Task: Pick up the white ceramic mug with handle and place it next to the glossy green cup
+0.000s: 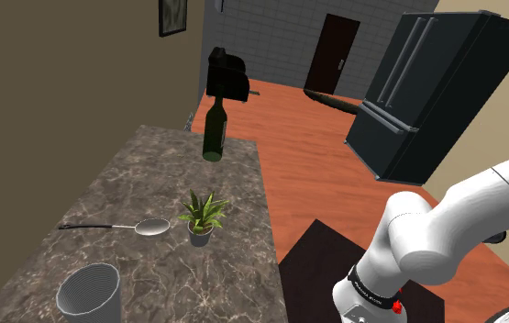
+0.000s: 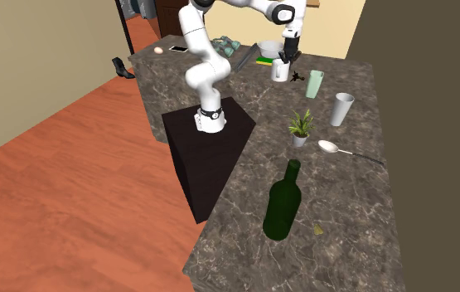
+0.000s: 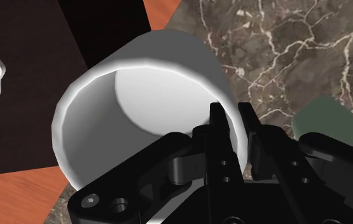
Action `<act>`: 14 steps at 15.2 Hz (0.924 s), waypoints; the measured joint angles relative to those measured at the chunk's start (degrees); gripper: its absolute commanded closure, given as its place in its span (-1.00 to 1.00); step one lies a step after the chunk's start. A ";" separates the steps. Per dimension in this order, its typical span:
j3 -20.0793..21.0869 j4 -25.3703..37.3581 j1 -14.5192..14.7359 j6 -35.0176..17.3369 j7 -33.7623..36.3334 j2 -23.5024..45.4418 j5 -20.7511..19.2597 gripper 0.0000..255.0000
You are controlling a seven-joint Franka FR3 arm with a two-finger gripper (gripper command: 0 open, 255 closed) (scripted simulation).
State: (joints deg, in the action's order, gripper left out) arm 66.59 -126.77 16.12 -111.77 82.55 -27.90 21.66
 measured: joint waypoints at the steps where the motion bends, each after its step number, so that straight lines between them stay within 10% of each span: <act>1: 0.23 -0.69 0.04 -0.70 -0.05 0.00 0.17 1.00; 14: 10.30 -6.29 -6.10 -11.51 1.82 4.21 -0.19 1.00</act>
State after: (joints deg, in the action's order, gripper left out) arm 76.89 -133.07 10.02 -123.28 84.37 -23.69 21.47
